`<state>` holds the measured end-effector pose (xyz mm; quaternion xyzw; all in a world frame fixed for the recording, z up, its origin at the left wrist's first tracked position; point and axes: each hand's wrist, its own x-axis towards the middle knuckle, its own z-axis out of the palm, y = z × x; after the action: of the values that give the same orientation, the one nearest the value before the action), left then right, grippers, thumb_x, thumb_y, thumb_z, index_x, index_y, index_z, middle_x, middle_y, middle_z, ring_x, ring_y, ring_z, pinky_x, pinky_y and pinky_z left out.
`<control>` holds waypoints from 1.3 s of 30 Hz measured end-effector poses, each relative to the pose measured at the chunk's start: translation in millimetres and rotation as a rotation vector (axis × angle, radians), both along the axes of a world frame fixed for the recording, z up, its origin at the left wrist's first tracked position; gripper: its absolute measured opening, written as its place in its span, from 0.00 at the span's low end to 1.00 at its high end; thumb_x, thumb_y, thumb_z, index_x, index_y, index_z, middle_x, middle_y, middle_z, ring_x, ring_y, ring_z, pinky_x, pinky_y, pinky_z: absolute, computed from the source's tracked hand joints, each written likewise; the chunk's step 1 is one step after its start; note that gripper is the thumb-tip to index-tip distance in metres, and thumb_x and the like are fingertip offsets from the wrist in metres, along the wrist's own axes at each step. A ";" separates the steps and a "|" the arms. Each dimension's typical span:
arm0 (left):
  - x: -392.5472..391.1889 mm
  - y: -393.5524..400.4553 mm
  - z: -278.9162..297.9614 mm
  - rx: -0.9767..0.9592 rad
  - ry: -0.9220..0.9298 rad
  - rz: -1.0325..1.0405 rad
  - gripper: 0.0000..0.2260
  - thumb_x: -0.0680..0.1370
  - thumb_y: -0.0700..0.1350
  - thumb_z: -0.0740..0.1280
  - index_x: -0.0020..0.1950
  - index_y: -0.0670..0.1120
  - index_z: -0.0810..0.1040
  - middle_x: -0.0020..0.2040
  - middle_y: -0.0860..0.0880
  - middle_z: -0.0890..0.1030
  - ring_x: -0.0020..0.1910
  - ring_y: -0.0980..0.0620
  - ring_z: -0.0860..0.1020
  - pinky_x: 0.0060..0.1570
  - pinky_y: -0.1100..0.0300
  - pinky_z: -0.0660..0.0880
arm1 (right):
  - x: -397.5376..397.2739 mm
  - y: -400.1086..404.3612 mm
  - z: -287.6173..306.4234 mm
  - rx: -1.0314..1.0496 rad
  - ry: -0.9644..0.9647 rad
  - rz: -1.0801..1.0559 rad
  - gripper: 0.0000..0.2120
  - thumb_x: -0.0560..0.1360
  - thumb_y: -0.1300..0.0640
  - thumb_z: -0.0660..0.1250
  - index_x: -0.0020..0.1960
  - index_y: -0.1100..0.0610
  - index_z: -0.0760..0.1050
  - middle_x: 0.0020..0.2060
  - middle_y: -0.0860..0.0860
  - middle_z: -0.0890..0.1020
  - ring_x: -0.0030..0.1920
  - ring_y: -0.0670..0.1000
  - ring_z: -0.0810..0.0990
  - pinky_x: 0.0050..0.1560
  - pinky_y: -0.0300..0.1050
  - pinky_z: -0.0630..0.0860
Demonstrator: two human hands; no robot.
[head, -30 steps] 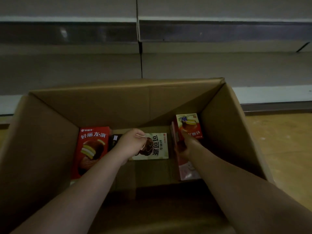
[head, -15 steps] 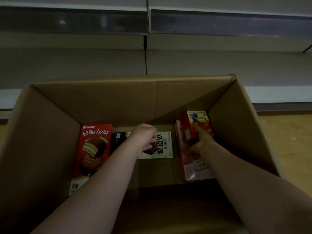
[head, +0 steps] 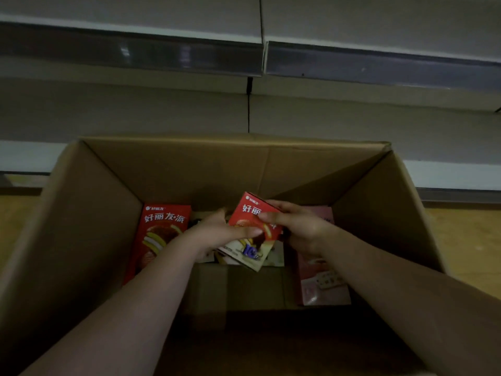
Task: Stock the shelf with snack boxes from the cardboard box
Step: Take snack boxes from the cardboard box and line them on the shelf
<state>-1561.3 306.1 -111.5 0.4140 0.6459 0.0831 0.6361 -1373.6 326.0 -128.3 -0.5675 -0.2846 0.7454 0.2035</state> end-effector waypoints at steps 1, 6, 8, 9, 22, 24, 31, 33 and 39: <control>-5.4 -2.4 -1.6 -0.003 -0.009 0.044 0.32 0.63 0.58 0.79 0.61 0.51 0.72 0.53 0.53 0.79 0.50 0.55 0.77 0.51 0.57 0.73 | -4.7 3.4 -4.0 -0.038 0.003 -0.078 0.36 0.55 0.51 0.82 0.61 0.52 0.74 0.54 0.55 0.82 0.54 0.55 0.81 0.54 0.53 0.78; -32.9 -15.7 -18.7 -0.038 0.151 0.469 0.29 0.70 0.54 0.75 0.67 0.44 0.70 0.60 0.44 0.77 0.58 0.44 0.75 0.58 0.49 0.73 | -17.9 -10.0 -35.1 -0.222 -0.407 -0.248 0.07 0.81 0.55 0.59 0.48 0.57 0.72 0.48 0.54 0.79 0.45 0.50 0.77 0.48 0.37 0.78; -39.1 -21.3 -23.6 -0.141 0.150 0.522 0.32 0.72 0.53 0.74 0.70 0.43 0.66 0.64 0.41 0.74 0.63 0.41 0.72 0.60 0.48 0.70 | -18.7 -20.0 -49.3 -0.289 -0.462 -0.243 0.10 0.81 0.56 0.60 0.56 0.60 0.74 0.55 0.57 0.80 0.52 0.55 0.78 0.56 0.46 0.78; -40.2 -23.4 -26.7 -0.191 0.141 0.516 0.32 0.72 0.53 0.74 0.71 0.42 0.65 0.64 0.41 0.74 0.63 0.41 0.72 0.60 0.48 0.70 | -20.2 -24.0 -51.2 -0.304 -0.473 -0.234 0.11 0.80 0.56 0.61 0.59 0.61 0.74 0.56 0.58 0.79 0.53 0.56 0.78 0.56 0.48 0.76; -35.3 -19.5 -60.1 -0.231 0.305 0.488 0.38 0.70 0.54 0.76 0.73 0.44 0.61 0.66 0.42 0.72 0.66 0.40 0.70 0.65 0.43 0.67 | -20.1 -35.3 -65.9 -0.319 -0.319 -0.266 0.10 0.75 0.63 0.67 0.55 0.59 0.71 0.46 0.56 0.77 0.53 0.56 0.77 0.54 0.51 0.74; -38.0 -18.8 -61.2 -0.230 0.305 0.484 0.37 0.70 0.54 0.75 0.73 0.44 0.62 0.67 0.42 0.72 0.66 0.40 0.70 0.66 0.43 0.68 | -17.3 -34.1 -66.5 -0.333 -0.226 -0.338 0.14 0.74 0.64 0.68 0.59 0.60 0.72 0.49 0.58 0.80 0.53 0.58 0.79 0.58 0.53 0.77; -41.4 -15.3 -46.3 -0.194 0.222 0.615 0.34 0.69 0.52 0.77 0.70 0.44 0.67 0.63 0.43 0.76 0.62 0.42 0.74 0.65 0.45 0.69 | -12.0 -30.1 -57.9 -0.251 -0.227 -0.295 0.30 0.61 0.51 0.79 0.60 0.57 0.74 0.53 0.57 0.82 0.55 0.58 0.80 0.61 0.60 0.74; -37.2 -24.5 -26.6 -0.192 0.158 0.699 0.33 0.67 0.54 0.77 0.67 0.45 0.71 0.58 0.44 0.79 0.56 0.44 0.77 0.59 0.48 0.72 | -13.3 -35.3 -35.9 -0.182 -0.251 -0.270 0.26 0.65 0.53 0.79 0.60 0.58 0.76 0.51 0.57 0.83 0.52 0.58 0.82 0.57 0.59 0.77; -17.7 -76.9 83.7 -0.319 0.071 0.873 0.30 0.71 0.51 0.76 0.68 0.45 0.69 0.49 0.45 0.77 0.39 0.49 0.73 0.46 0.51 0.71 | -5.0 -72.2 83.2 -0.128 -0.505 -0.403 0.25 0.68 0.55 0.76 0.63 0.57 0.73 0.48 0.51 0.79 0.48 0.53 0.77 0.50 0.47 0.76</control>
<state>-1579.1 229.3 -27.7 0.0031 0.7859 0.2282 0.5747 -1378.6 253.8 -45.2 -0.7909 -0.1604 0.5423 0.2338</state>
